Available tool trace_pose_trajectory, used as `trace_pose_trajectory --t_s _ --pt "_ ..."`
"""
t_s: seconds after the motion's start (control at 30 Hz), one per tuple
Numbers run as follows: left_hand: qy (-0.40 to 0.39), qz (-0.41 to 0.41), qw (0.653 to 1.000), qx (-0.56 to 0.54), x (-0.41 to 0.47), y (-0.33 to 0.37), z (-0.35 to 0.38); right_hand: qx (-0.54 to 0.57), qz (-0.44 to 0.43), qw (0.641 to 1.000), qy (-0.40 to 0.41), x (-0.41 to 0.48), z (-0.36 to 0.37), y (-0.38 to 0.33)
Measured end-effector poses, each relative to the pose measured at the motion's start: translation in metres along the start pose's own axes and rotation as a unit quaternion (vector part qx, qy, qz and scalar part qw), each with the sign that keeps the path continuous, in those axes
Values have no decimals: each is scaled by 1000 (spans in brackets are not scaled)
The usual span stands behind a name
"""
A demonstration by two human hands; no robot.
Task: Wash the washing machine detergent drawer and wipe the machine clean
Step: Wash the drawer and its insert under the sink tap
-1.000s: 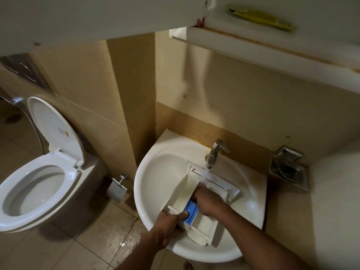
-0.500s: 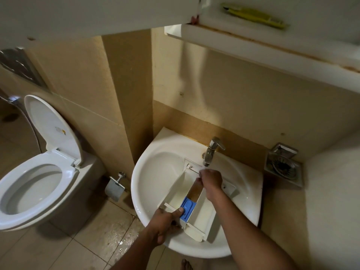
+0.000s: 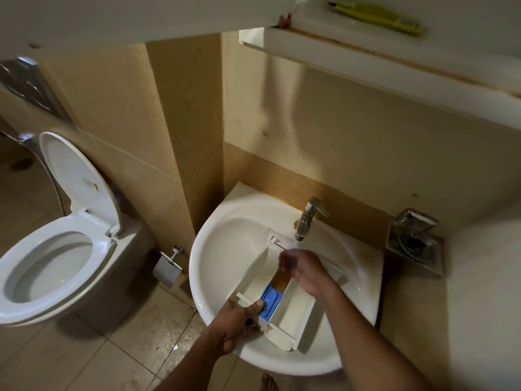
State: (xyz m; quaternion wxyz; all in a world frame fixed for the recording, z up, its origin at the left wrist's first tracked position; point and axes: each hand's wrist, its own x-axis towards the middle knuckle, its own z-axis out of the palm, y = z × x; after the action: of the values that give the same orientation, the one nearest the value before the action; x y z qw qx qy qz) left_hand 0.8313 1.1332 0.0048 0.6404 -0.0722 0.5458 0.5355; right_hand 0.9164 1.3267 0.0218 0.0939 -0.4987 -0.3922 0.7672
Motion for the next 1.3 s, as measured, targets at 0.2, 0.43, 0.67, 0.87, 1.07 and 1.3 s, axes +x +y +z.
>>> trace_pose_trajectory --t_s 0.2,0.43,0.67,0.87,1.07,1.3 --pt "-11 -21 1000 -20 -1 5 3 -462 -210 838 201 -15 -40 -8" --pt "0 -34 999 -9 0 9 4 -660 -113 688 279 -35 -51 -2" --pt "-28 -79 995 -55 5 12 -1 -668 -109 684 272 -49 -57 -17" --pt "-93 -126 985 -77 5 16 -12 -672 -129 667 295 -75 -51 -22" --pt "-147 -179 972 -37 7 21 -21 -663 -134 662 322 -111 -38 -29" --pt "-157 -129 979 -10 32 44 1 -666 -118 627 387 -157 -9 -51"
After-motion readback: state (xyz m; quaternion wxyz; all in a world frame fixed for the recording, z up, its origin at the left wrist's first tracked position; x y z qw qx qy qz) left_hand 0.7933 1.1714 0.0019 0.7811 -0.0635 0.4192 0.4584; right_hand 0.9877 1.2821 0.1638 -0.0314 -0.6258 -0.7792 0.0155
